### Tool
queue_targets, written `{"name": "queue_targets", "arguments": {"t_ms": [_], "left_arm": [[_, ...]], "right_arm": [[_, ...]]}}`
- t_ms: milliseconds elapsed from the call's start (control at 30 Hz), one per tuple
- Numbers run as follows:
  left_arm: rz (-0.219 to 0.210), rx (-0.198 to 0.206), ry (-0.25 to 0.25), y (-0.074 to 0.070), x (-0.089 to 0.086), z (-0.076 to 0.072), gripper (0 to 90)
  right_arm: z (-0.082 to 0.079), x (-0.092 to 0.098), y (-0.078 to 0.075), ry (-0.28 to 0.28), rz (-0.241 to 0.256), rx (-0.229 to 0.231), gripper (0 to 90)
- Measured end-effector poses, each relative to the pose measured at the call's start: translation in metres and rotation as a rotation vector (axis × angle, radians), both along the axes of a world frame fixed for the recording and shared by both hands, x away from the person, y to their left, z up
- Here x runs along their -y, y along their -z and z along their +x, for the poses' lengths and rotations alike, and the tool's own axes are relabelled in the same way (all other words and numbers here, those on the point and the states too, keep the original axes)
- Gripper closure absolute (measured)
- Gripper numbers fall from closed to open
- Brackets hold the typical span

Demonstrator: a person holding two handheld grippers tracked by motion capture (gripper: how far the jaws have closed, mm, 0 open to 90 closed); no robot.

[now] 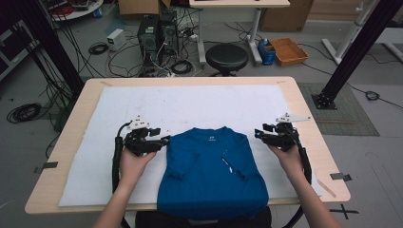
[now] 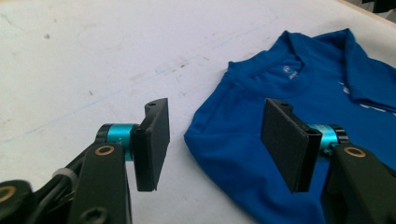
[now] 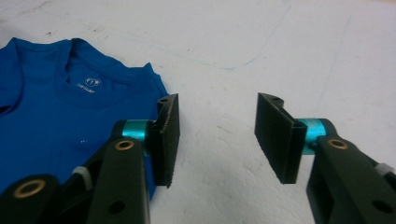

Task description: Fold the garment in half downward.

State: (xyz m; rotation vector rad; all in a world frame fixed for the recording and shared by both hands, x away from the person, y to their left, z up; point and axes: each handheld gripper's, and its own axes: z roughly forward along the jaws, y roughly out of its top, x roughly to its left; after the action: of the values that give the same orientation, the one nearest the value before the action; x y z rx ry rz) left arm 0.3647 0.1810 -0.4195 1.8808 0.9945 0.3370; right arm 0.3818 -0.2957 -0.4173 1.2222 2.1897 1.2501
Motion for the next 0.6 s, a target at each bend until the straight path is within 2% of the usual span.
{"name": "queue_targets", "arguments": {"t_ms": [167,267,367,433,533,600], "left_arm": [[0.019,-0.085,-0.024,0.008,0.007,0.016,48.6],[0.031,-0.115,-0.026,0.013,0.01,0.02,51.0],[0.041,-0.133,-0.02,0.017,0.014,0.021,53.9],[0.071,-0.142,-0.012,0.018,0.016,0.022,55.8],[0.102,-0.145,-0.005,0.022,0.02,0.022,64.0],[0.121,-0.141,-0.012,0.025,0.021,0.022,68.6]], "right_arm": [[0.014,-0.015,0.008,-0.031,-0.02,-0.086,55.0],[0.019,-0.027,0.014,-0.048,-0.077,-0.122,56.4],[0.022,-0.035,0.019,-0.071,-0.103,-0.144,59.2],[0.022,-0.039,0.022,-0.088,-0.116,-0.16,63.5],[0.02,-0.042,0.022,-0.098,-0.153,-0.145,79.8],[0.018,-0.041,0.021,-0.082,-0.168,-0.123,84.2]]}}
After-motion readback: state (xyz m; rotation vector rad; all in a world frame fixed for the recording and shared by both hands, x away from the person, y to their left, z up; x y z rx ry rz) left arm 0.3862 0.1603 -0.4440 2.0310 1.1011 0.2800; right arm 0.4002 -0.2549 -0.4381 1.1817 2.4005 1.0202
